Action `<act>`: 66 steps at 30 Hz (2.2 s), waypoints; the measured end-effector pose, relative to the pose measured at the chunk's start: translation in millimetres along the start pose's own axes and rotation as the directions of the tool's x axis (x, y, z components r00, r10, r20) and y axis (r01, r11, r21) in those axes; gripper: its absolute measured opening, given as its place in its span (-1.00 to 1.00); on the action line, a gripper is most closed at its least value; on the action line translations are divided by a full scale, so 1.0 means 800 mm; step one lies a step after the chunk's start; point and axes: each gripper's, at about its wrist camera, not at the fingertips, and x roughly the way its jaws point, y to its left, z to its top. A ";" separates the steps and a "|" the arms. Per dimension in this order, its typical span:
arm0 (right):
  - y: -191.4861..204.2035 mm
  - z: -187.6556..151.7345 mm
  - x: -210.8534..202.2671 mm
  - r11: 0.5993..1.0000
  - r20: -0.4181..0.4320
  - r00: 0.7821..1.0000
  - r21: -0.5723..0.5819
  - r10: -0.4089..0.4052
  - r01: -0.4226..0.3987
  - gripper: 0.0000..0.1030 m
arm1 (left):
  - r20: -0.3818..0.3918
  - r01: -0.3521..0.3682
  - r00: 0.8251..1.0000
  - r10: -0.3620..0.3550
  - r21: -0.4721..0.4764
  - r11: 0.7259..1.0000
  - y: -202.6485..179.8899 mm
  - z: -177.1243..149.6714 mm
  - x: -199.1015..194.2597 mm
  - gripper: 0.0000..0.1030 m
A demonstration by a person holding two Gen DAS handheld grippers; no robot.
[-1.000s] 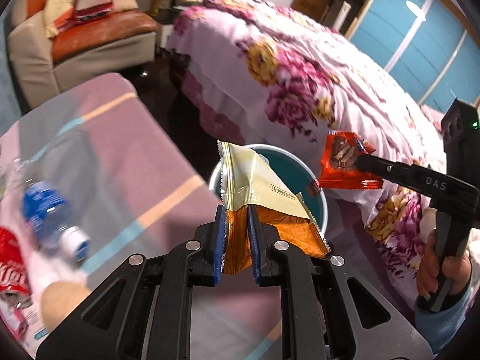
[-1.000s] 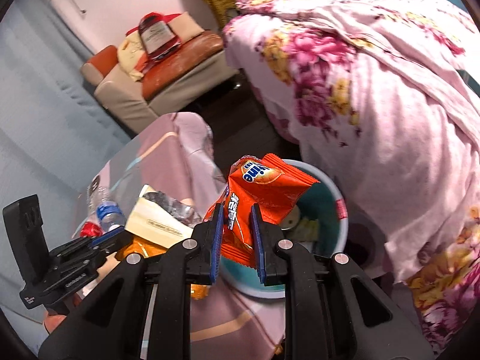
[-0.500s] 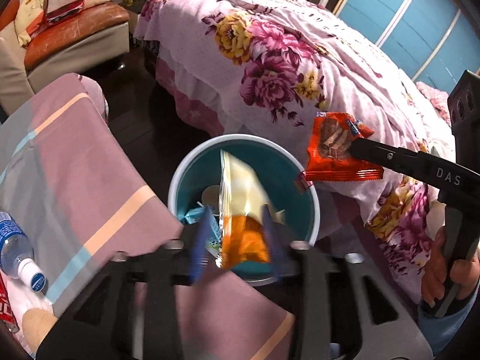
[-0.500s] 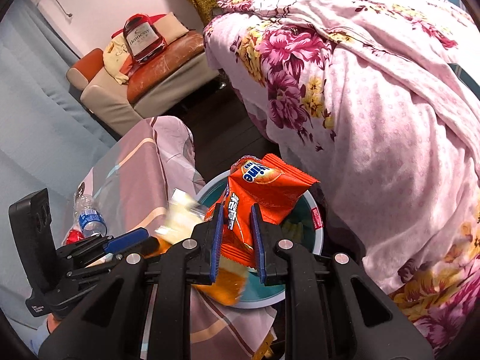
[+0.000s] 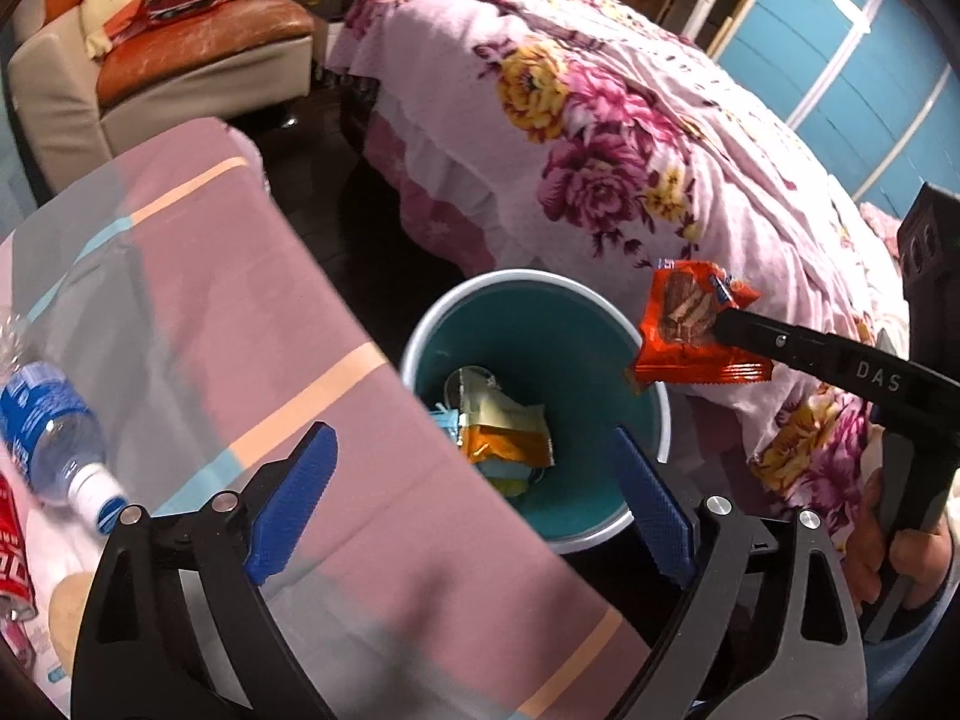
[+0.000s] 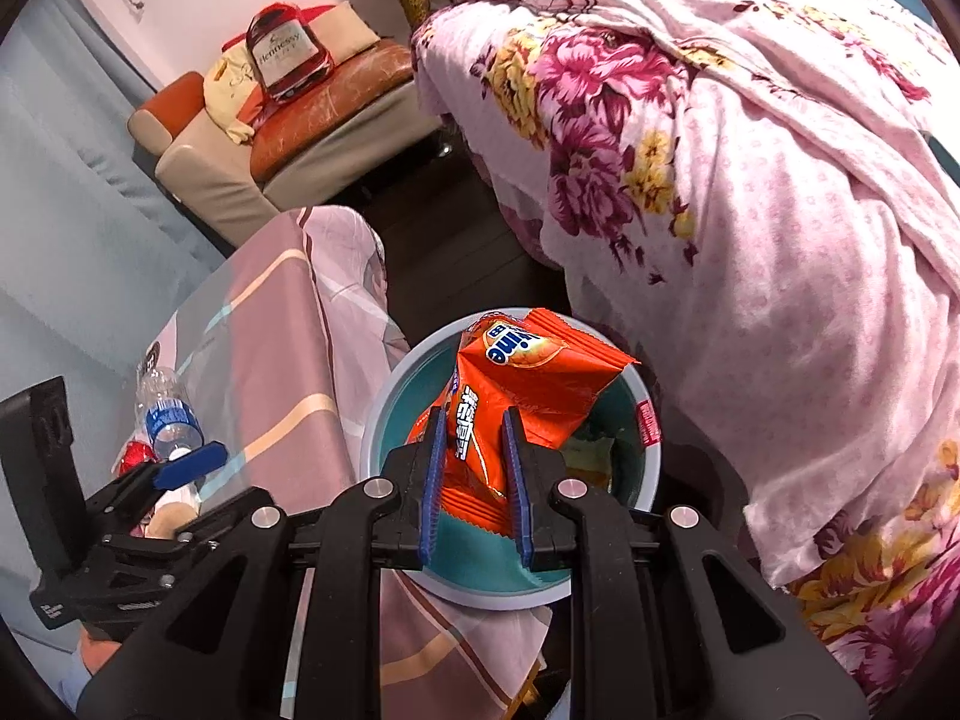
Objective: Collect trash
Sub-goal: 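Carry both bags over the wastebasket and open both grippers to drop them, then move both open grippers back toward the remaining trash on the table, then grasp the red Coca-Cola can with the left gripper while the right gripper grasps the water bottle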
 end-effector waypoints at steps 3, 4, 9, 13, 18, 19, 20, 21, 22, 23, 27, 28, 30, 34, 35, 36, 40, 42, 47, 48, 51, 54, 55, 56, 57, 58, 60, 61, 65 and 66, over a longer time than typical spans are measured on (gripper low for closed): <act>0.007 -0.003 0.006 1.000 -0.017 1.000 -0.010 -0.005 0.005 -0.63 | 0.002 -0.007 1.000 0.007 -0.031 1.000 0.015 -0.005 -0.009 0.79; 0.009 -0.003 0.008 1.000 -0.022 1.000 -0.014 -0.007 0.007 -0.62 | 0.003 -0.008 1.000 0.008 -0.037 0.999 0.018 -0.007 -0.011 0.79; 0.023 -0.008 0.015 0.999 -0.047 0.999 -0.033 -0.027 0.026 -0.54 | 0.007 -0.006 1.000 0.007 -0.072 0.997 0.035 -0.014 -0.022 0.81; 0.034 -0.009 0.015 0.998 -0.052 0.998 -0.051 -0.042 0.040 -0.13 | 0.011 -0.004 1.000 0.005 -0.083 0.997 0.043 -0.019 -0.030 0.81; 0.047 -0.011 0.011 0.997 -0.054 0.997 -0.055 -0.047 0.044 0.24 | 0.021 -0.003 1.000 0.005 -0.098 0.995 0.054 -0.025 -0.041 0.81; 0.051 -0.011 0.009 0.997 -0.055 0.997 -0.060 -0.049 0.045 0.28 | 0.024 -0.003 1.000 0.006 -0.103 0.995 0.056 -0.027 -0.045 0.81; 0.054 -0.012 0.008 0.997 -0.056 0.997 -0.063 -0.049 0.046 0.33 | 0.028 -0.004 1.000 0.007 -0.107 0.994 0.059 -0.029 -0.048 0.81; 0.059 -0.012 0.008 0.997 -0.059 0.997 -0.068 -0.051 0.047 0.36 | 0.032 -0.003 0.999 0.007 -0.113 0.994 0.062 -0.031 -0.051 0.81; 0.062 -0.012 0.008 0.996 -0.062 0.997 -0.071 -0.051 0.047 0.37 | 0.036 -0.003 0.999 0.008 -0.119 0.993 0.066 -0.033 -0.055 0.81; 0.067 -0.012 0.007 0.996 -0.066 0.997 -0.077 -0.050 0.045 0.39 | 0.040 -0.004 0.999 0.009 -0.127 0.992 0.070 -0.035 -0.059 0.81; 0.089 -0.014 0.008 0.994 -0.081 0.996 -0.101 -0.047 0.039 0.43 | 0.057 -0.009 0.998 0.018 -0.156 0.988 0.088 -0.042 -0.075 0.82; 0.095 -0.014 0.009 0.993 -0.084 0.995 -0.110 -0.045 0.036 0.43 | 0.061 -0.010 0.998 0.020 -0.162 0.987 0.092 -0.044 -0.079 0.82; 0.111 -0.016 0.010 0.990 -0.091 0.995 -0.134 -0.046 0.033 0.46 | 0.073 -0.017 0.997 0.031 -0.178 0.984 0.104 -0.048 -0.090 0.82; 0.145 -0.018 0.013 0.983 -0.102 0.994 -0.184 -0.040 0.021 0.47 | 0.095 -0.038 0.994 0.059 -0.207 0.978 0.129 -0.055 -0.110 0.82; 0.155 -0.018 0.014 0.980 -0.105 0.994 -0.199 -0.040 0.018 0.47 | 0.100 -0.043 0.993 0.066 -0.215 0.976 0.135 -0.057 -0.115 0.82; 0.166 -0.018 0.016 0.977 -0.110 0.993 -0.214 -0.038 0.014 0.47 | 0.107 -0.050 0.991 0.076 -0.229 0.972 0.145 -0.060 -0.123 0.82; 0.200 -0.019 0.024 0.964 -0.129 0.991 -0.264 -0.037 0.002 0.48 | 0.128 -0.077 0.985 0.115 -0.270 0.960 0.179 -0.069 -0.145 0.82; 0.222 -0.020 0.029 0.955 -0.144 0.989 -0.296 -0.036 -0.008 0.48 | 0.137 -0.094 0.981 0.139 -0.294 0.951 0.199 -0.075 -0.157 0.82; 0.270 -0.019 0.044 0.931 -0.180 0.983 -0.364 -0.038 -0.031 0.48 | 0.143 -0.120 0.973 0.182 -0.357 0.926 0.250 -0.087 -0.179 0.82; 0.281 -0.019 0.049 0.925 -0.190 0.981 -0.379 -0.038 -0.038 0.48 | 0.138 -0.131 0.972 0.192 -0.365 0.922 0.262 -0.089 -0.181 0.82; 0.306 -0.016 0.063 0.908 -0.216 0.976 -0.415 -0.040 -0.055 0.48 | 0.118 -0.158 0.969 0.218 -0.379 0.912 0.286 -0.095 -0.179 0.82; 0.333 -0.014 0.078 0.891 -0.235 0.971 -0.449 -0.050 -0.063 0.48 | 0.094 -0.160 0.972 0.215 -0.404 0.901 0.313 -0.100 -0.172 0.82; 0.340 -0.013 0.083 0.887 -0.244 0.968 -0.457 -0.049 -0.070 0.48 | 0.086 -0.158 0.974 0.210 -0.409 0.899 0.321 -0.102 -0.168 0.82; 0.350 -0.011 0.091 0.882 -0.256 0.965 -0.465 -0.047 -0.080 0.48 | 0.077 -0.157 0.976 0.206 -0.412 0.898 0.327 -0.104 -0.164 0.82; 0.354 -0.010 0.095 0.879 -0.262 0.964 -0.469 -0.047 -0.085 0.48 | 0.073 -0.155 0.977 0.202 -0.412 0.898 0.331 -0.104 -0.161 0.82; 0.361 -0.010 0.100 0.875 -0.270 0.962 -0.475 -0.046 -0.092 0.48 | 0.068 -0.152 0.978 0.197 -0.411 0.899 0.333 -0.106 -0.157 0.82; 0.375 -0.008 0.114 0.867 -0.290 0.956 -0.486 -0.046 -0.106 0.48 | 0.058 -0.147 0.981 0.187 -0.414 0.898 0.341 -0.106 -0.151 0.75; 0.380 -0.008 0.119 0.865 -0.296 0.954 -0.489 -0.046 -0.110 0.48 | 0.054 -0.142 0.982 0.180 -0.418 0.897 0.346 -0.107 -0.147 0.66; 0.407 -0.006 0.147 0.846 -0.334 0.942 -0.514 -0.045 -0.142 0.48 | 0.044 -0.117 0.988 0.150 -0.422 0.899 0.361 -0.109 -0.136 0.37; 0.413 -0.006 0.153 0.842 -0.341 0.939 -0.519 -0.044 -0.149 0.48 | 0.041 -0.109 0.989 0.139 -0.424 0.899 0.364 -0.109 -0.133 0.06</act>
